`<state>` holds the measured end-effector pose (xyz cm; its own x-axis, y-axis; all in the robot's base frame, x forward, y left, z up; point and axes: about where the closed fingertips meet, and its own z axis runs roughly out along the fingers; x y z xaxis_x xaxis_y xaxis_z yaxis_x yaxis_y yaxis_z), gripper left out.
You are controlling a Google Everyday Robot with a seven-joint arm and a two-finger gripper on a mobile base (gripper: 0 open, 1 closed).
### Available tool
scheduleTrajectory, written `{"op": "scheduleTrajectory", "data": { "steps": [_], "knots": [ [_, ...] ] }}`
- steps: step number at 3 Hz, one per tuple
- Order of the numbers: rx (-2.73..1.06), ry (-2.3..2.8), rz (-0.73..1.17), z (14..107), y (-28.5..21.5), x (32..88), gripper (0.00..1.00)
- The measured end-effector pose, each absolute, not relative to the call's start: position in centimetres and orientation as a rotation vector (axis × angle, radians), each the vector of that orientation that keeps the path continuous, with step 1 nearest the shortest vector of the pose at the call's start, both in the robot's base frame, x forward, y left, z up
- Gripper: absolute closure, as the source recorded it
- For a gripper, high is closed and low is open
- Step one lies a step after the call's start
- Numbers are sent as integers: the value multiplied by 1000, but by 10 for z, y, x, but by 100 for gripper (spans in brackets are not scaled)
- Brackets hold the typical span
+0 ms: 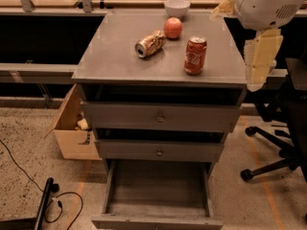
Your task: Pick orange can
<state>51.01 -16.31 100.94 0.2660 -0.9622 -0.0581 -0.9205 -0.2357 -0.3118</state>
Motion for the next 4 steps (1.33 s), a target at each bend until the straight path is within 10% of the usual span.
{"op": "scheduleTrajectory", "data": {
  "steps": [4],
  "knots": [
    [-2351,1404,-418,1025,-110,608,0]
  ]
}}
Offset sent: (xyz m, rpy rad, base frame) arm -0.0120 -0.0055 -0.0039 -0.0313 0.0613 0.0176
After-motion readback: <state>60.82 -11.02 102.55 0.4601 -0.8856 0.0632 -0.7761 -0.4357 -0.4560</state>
